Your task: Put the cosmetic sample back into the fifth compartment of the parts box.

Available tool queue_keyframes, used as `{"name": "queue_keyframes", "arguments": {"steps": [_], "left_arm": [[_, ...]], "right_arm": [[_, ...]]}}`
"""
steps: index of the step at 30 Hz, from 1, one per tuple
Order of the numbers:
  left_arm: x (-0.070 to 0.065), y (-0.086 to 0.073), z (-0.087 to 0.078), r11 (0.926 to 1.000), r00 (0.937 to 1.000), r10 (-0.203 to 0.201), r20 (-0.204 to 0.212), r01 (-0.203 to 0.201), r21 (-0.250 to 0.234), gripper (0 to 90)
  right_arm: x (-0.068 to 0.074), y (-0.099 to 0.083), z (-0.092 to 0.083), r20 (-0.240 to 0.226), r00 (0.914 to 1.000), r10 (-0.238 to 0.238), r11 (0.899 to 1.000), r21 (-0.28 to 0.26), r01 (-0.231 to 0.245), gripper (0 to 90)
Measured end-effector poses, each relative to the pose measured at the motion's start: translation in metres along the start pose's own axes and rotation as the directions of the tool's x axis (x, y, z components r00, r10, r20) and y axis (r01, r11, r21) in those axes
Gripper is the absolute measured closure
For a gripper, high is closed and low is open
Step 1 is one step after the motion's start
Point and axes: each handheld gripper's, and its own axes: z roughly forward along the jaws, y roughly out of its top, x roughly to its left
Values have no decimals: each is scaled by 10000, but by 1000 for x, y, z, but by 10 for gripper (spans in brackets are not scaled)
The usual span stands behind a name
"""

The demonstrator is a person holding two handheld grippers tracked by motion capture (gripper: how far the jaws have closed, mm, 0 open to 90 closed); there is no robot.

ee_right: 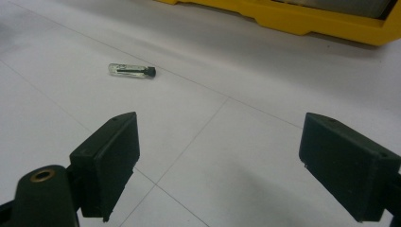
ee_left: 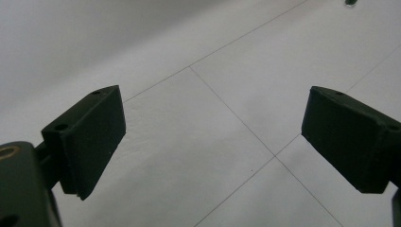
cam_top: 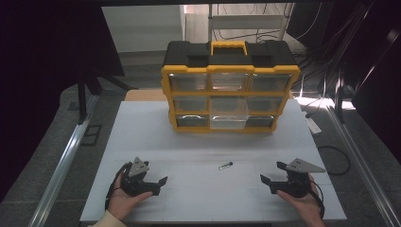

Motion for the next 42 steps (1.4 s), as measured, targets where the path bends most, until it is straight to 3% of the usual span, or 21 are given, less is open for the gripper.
{"name": "queue_keyframes", "arguments": {"steps": [9,19,27,42], "left_arm": [[-2,2,2,9998,9998,177,-43,-177,-2,77],[-2,2,2,9996,9996,273,-4,-273,-6,77],[-2,2,3,9996,9996,274,-32,-273,53,77],[-2,1,2,9997,9997,231,23,-231,6,77]], "right_arm": [[1,4,-1,-65,10000,-8,10000,36,8,129],[12,14,-2,193,9991,-365,9990,271,359,130],[19,23,-6,368,9989,-292,9991,320,280,133],[31,40,-5,891,9955,-332,9930,1162,228,137]]}}
